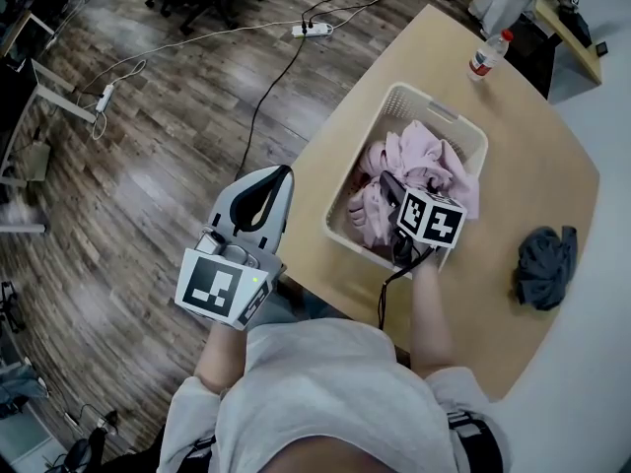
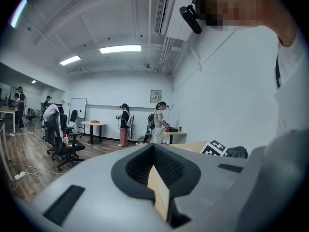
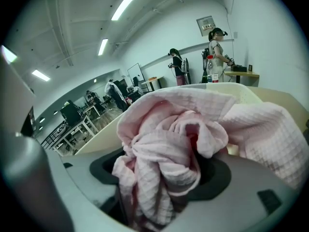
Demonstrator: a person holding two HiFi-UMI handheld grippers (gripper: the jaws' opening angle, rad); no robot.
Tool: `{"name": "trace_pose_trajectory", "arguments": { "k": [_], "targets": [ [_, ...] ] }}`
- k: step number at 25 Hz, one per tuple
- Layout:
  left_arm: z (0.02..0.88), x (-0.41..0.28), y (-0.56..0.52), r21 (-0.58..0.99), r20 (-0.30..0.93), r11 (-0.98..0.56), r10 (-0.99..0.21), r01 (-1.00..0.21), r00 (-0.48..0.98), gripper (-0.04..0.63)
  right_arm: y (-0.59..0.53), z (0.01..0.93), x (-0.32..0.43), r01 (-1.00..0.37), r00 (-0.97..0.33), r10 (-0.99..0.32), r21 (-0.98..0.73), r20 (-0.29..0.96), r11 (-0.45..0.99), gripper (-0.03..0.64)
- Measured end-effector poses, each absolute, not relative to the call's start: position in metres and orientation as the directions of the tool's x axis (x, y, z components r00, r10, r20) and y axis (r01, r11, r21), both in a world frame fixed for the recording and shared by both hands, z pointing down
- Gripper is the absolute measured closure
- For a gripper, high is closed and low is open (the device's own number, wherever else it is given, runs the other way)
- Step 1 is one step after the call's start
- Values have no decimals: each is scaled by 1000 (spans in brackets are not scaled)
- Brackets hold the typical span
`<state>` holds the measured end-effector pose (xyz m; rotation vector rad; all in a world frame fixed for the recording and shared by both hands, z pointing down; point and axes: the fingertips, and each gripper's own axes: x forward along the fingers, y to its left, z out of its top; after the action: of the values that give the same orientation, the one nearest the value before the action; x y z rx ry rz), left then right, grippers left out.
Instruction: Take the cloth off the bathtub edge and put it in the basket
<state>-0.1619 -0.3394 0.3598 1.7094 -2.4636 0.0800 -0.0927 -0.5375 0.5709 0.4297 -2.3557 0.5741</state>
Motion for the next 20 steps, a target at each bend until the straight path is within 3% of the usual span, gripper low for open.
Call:
{"name": "trace_pose_trajectory", "arguments": {
  "k": [11, 20],
  "targets": [
    [346, -159, -328, 35, 103, 270, -959, -962, -265, 598, -528, 508, -69, -495, -790, -266, -318, 553, 809, 261],
    [330, -156, -301, 23, 65, 136, -989, -990, -135, 598, -488, 447, -54, -569, -780, -447, -197, 438, 798, 589]
  ]
}}
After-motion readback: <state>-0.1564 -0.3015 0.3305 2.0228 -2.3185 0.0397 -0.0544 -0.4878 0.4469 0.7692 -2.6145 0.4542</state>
